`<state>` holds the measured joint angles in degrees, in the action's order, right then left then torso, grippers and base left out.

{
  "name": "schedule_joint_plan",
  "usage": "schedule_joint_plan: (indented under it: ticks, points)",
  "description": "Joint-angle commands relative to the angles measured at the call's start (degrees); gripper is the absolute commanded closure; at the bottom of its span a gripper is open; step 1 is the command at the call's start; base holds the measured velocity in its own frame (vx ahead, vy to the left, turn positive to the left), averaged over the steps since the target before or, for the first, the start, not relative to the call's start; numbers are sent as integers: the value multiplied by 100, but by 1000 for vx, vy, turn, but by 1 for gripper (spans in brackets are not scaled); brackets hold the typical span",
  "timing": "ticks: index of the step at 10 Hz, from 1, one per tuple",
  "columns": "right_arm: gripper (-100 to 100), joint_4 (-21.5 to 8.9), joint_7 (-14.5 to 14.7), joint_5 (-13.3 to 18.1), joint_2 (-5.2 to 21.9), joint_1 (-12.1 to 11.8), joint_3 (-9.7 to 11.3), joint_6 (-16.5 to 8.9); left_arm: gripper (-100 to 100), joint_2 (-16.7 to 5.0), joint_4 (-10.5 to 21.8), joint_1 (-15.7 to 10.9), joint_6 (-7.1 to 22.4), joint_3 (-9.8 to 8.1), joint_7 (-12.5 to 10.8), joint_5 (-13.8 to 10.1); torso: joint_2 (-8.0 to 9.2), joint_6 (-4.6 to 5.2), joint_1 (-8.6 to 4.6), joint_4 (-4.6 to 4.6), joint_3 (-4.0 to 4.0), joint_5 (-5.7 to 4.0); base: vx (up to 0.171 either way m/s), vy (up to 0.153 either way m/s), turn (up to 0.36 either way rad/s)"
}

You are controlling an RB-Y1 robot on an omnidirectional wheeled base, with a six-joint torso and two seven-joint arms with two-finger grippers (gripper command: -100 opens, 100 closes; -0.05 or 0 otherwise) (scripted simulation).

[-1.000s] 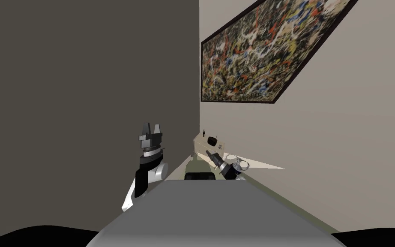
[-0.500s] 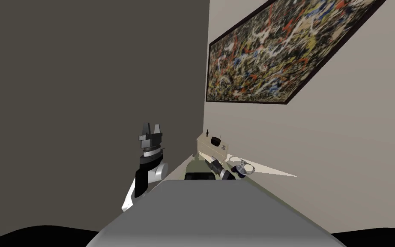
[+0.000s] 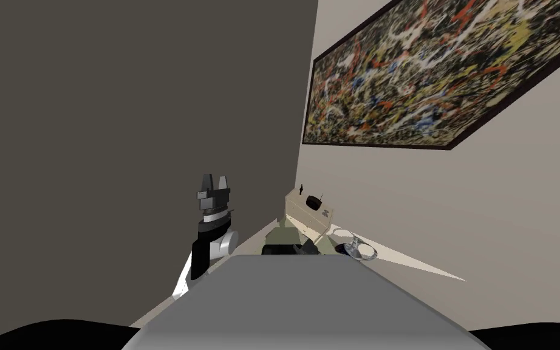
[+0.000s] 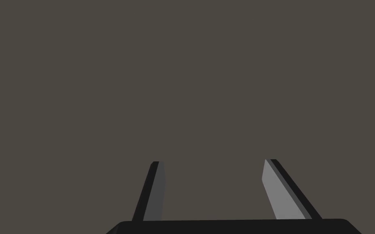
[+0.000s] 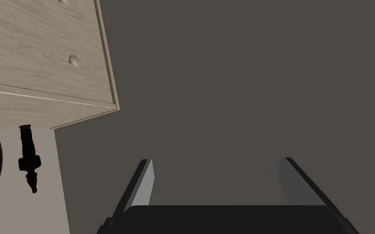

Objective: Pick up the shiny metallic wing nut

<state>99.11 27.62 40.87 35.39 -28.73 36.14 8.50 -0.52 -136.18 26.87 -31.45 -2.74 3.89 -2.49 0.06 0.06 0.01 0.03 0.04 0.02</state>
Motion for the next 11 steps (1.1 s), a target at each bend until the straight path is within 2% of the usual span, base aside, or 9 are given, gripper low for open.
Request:
schedule_joint_plan:
  ticks: [1, 2, 3, 4, 6, 7, 10, 11]
  points:
    - [-100, -150, 157, 286, 270, 45, 281, -252, 0, 0, 0, 0, 0, 0, 0, 0, 0, 0, 0, 0, 0, 0, 9, 40, 236]
    - [-100, -150, 157, 337, 270, 45, 281, -252, 0, 0, 0, -1, 0, 1, 0, 0, -2, -5, 1, 0, -1, 0, 10, 24, 129]
    - [-100, -346, 330, 560, 443, 59, 466, -384, 0, 0, 0, 0, 0, 0, 0, 0, -3, 0, -3, 0, -1, -1, 15, 26, 293]
    - [-100, -346, 330, 588, 443, 59, 466, -384, 0, 0, 0, -1, 0, 1, 0, 0, -4, -4, -3, -1, -2, -1, 15, 13, 111]
    - [-100, -740, 665, 1005, 758, 98, 783, -650, 0, 0, 0, -1, 0, 0, 0, 0, -6, -4, -6, -1, -3, -1, 27, 20, 344]
    - [-100, -740, 665, 1067, 782, 98, 805, -653, 0, 0, 0, -1, 0, 0, 0, 0, -9, -5, -8, -2, -5, -1, 28, 4, 133]
    - [-100, -1265, 1128, 1680, 1263, 171, 1232, -1062, 0, -1, 0, 0, 0, 0, 0, 0, -18, -3, -16, -3, -10, -3, 55, -5, 355]
    - [-100, -1318, 1128, 1716, 1263, 171, 1236, -1062, 0, -1, 0, 0, 0, 0, 0, 0, -26, -6, -21, -4, -14, -4, 45, -23, 121]
